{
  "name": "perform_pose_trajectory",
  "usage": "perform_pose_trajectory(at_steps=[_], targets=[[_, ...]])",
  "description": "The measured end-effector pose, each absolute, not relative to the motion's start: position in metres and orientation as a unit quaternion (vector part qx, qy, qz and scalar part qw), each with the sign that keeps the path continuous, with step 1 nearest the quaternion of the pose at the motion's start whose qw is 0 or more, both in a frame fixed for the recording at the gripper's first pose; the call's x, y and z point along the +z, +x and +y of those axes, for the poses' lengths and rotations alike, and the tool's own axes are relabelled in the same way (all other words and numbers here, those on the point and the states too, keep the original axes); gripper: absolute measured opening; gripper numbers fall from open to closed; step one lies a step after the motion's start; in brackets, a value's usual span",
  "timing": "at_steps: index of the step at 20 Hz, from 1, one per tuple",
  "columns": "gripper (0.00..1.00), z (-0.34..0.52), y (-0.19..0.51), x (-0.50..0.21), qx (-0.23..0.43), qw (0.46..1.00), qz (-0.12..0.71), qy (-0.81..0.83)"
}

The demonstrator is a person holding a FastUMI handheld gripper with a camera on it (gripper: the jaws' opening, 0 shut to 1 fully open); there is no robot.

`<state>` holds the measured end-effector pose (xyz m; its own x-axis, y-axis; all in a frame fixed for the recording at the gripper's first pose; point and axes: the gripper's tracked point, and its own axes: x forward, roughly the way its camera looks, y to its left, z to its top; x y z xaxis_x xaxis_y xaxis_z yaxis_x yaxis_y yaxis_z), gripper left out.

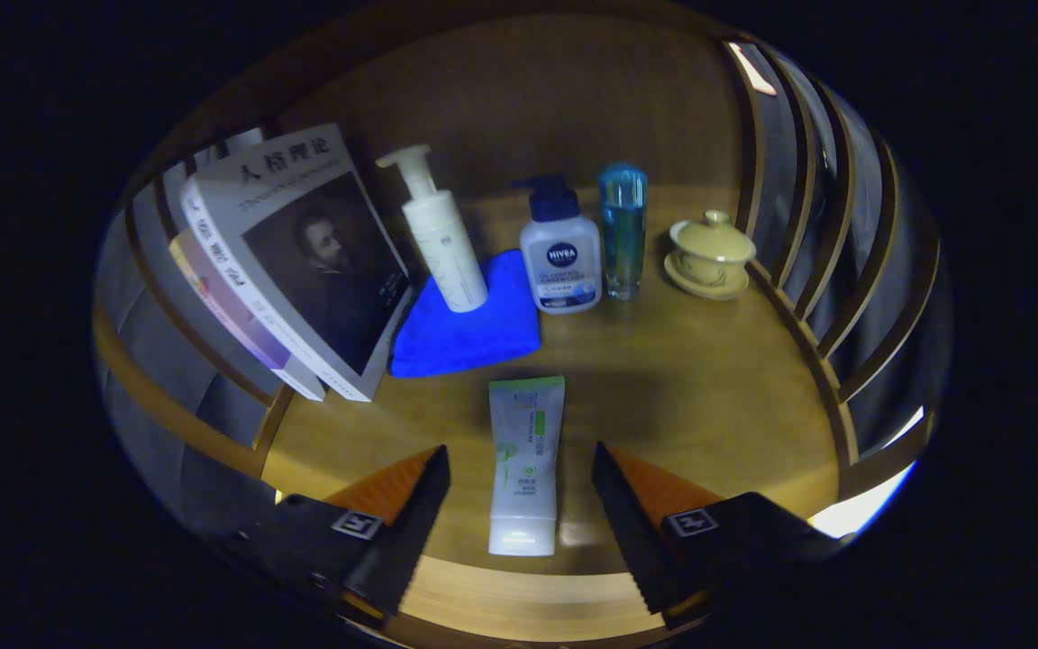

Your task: Pull open the drawer, take out the items inside it, and place them on the countertop above the cabinet.

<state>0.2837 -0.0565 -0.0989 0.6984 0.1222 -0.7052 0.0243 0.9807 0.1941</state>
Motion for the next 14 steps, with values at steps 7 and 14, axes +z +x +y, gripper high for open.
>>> perform_pose_trajectory(at_steps=[7, 14], targets=[[0.98, -0.037, 0.223, -0.025, 0.045, 0.972, 0.227, 0.029], [0.98, -0.009, 0.134, -0.008, 0.054, 0.994, 0.094, -0.002]])
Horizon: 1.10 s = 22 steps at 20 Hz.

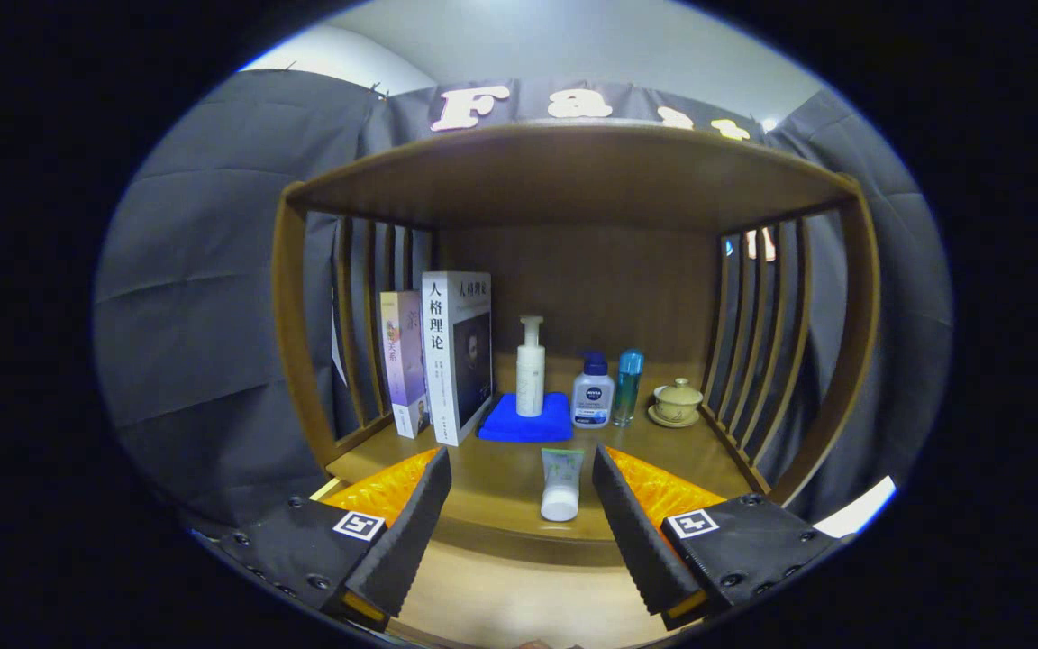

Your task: Pull open the drawer, take out the items inside it, and place them on the countertop above the cabinet.

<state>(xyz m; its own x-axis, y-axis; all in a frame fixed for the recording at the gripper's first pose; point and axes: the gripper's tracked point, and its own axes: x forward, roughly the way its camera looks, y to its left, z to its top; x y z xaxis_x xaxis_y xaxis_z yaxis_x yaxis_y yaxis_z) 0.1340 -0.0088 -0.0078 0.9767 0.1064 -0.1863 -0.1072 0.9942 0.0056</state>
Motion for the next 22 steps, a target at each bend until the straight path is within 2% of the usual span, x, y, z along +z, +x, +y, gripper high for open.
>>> perform_pose_trajectory(at_steps=[3, 11, 22], targets=[[0.98, -0.010, 0.103, -0.014, 0.037, 0.998, 0.055, -0.017], [0.98, -0.022, 0.035, -0.050, -0.015, 0.999, 0.014, -0.026], [0.99, 0.001, -0.030, -0.142, -0.004, 0.997, 0.073, -0.023]])
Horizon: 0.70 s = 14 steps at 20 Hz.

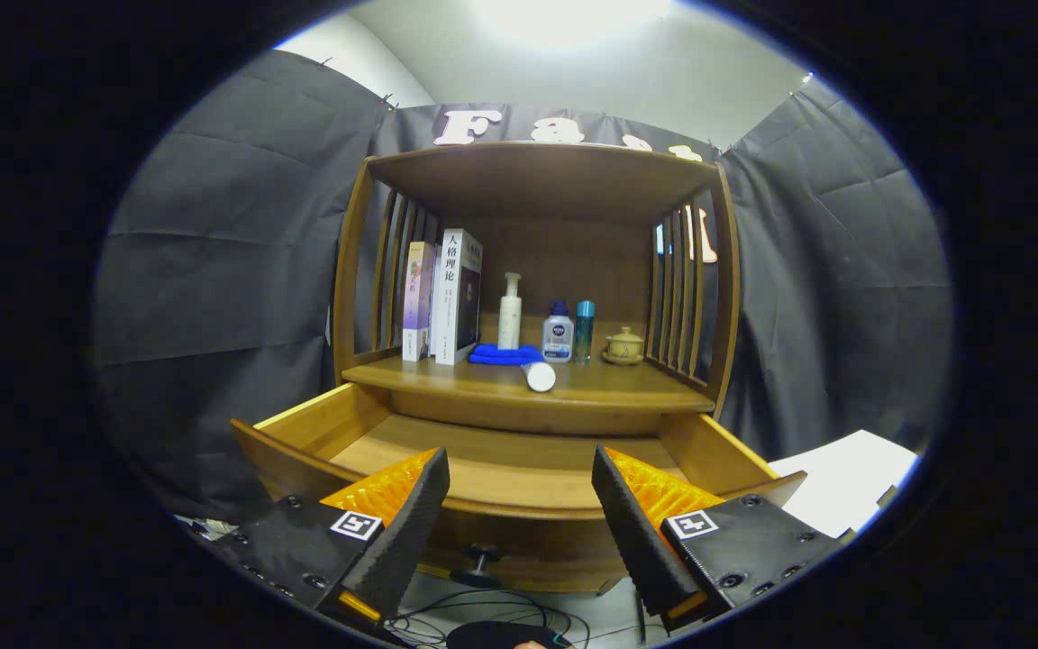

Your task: Pull open the drawer, take out the items inside it, and place them on the countertop above the cabinet.

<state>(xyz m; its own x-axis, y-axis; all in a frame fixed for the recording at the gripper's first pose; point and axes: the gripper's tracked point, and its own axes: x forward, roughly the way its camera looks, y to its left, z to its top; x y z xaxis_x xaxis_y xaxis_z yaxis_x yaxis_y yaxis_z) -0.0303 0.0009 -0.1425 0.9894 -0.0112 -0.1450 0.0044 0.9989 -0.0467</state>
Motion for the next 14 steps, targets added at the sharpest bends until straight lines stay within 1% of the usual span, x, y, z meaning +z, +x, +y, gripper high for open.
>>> perform_pose_trajectory(at_steps=[4, 7, 10, 14], targets=[[0.99, 0.010, -0.040, -0.165, -0.002, 0.996, 0.086, -0.011], [0.99, 0.013, -0.030, -0.192, 0.005, 0.993, 0.118, -0.007], [0.99, 0.019, -0.027, -0.208, 0.003, 0.992, 0.128, -0.016], [0.99, 0.014, -0.021, -0.221, -0.023, 0.990, 0.130, -0.058]])
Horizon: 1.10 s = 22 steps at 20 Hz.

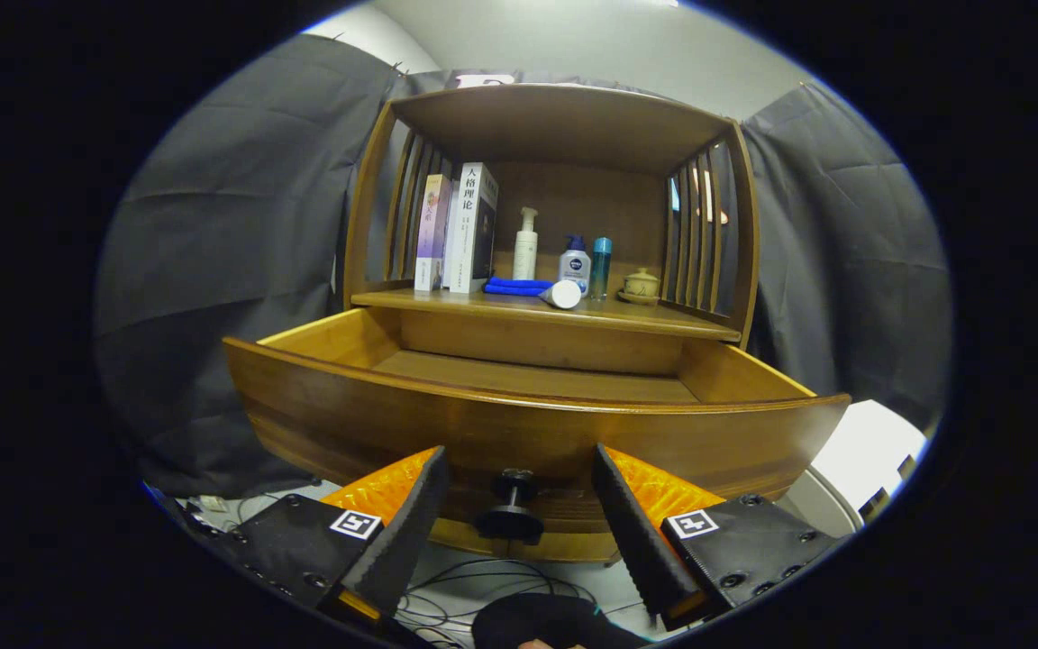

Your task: Pull open the drawer, take out the items inside it, and place them on the countertop above the cabinet.

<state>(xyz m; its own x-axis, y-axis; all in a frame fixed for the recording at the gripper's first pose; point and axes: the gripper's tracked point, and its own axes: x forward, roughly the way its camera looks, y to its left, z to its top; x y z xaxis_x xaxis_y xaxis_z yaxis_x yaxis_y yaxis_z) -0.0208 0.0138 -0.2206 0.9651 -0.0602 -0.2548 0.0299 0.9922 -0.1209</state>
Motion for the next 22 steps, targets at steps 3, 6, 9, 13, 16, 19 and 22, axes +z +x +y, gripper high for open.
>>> perform_pose_trajectory(at_steps=[3, 6, 9, 13, 16, 19, 22], targets=[[0.98, 0.013, -0.020, -0.221, -0.046, 0.989, 0.118, -0.082], [0.98, 0.014, -0.018, -0.223, -0.065, 0.987, 0.115, -0.086], [0.98, 0.020, -0.017, -0.234, -0.065, 0.986, 0.135, -0.072], [0.99, 0.021, -0.015, -0.233, -0.065, 0.987, 0.128, -0.068], [1.00, 0.022, -0.010, -0.231, -0.065, 0.989, 0.119, -0.060], [1.00, 0.022, 0.002, -0.230, -0.064, 0.989, 0.119, -0.054], [1.00, 0.021, 0.019, -0.228, -0.064, 0.990, 0.120, -0.047]])
